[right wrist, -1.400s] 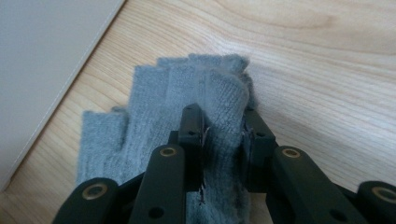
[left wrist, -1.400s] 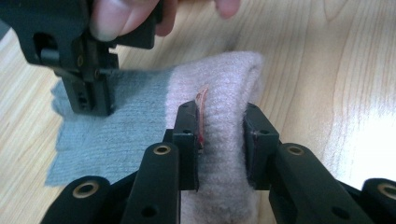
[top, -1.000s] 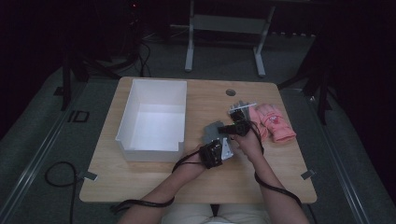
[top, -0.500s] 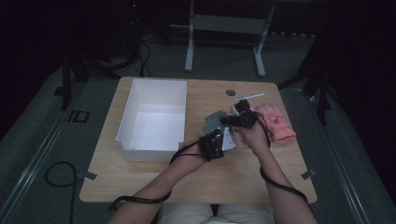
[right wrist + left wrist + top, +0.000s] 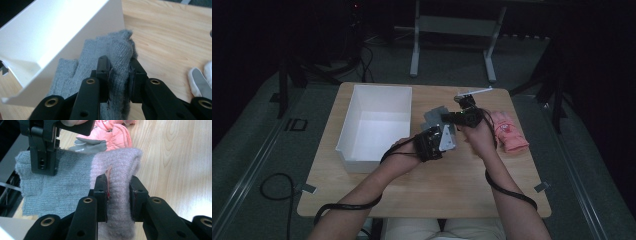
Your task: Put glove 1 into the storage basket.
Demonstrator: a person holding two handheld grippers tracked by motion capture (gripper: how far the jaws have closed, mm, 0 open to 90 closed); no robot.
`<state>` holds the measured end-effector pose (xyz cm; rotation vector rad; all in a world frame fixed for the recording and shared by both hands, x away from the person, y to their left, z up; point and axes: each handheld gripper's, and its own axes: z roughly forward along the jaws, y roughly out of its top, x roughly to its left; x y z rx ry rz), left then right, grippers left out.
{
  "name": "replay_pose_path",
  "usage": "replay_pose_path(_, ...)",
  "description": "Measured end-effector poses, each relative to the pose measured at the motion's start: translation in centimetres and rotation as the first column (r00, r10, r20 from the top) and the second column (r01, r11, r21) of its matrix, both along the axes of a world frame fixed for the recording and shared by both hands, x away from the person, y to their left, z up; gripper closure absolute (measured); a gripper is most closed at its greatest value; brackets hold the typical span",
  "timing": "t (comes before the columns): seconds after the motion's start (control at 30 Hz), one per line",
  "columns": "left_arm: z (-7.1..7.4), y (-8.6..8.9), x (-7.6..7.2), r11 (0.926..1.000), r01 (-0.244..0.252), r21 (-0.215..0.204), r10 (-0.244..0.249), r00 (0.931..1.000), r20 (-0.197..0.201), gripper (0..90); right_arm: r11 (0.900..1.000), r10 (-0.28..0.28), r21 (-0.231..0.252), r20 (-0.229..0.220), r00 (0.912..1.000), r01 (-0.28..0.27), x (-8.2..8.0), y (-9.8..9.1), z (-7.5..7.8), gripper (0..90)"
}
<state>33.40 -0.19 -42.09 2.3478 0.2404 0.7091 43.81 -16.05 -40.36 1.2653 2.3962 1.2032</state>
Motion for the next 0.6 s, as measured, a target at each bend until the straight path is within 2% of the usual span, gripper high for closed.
replay_pose_path(0.2,1.3,1.5,-0.1,0.9995,0.003,0.033,-0.005,0.9994,0.033,72.4,0.9998,0.013,0.014,0.024,0.9996,-0.014,0.0,1.5,1.4,74.8)
replay_pose_path(0.37,2.4,3.1,-0.2,0.9985,-0.007,0.055,0.005,0.9991,0.042,72.4,0.9992,0.031,0.024,0.036,0.9989,-0.032,0.1,3.1,2.2,74.8)
replay_pose_path(0.6,2.6,5.7,-0.5,0.9968,-0.040,0.069,0.037,0.9980,0.051,72.3,0.9979,0.058,0.026,0.042,0.9975,-0.059,0.4,6.2,2.5,74.7)
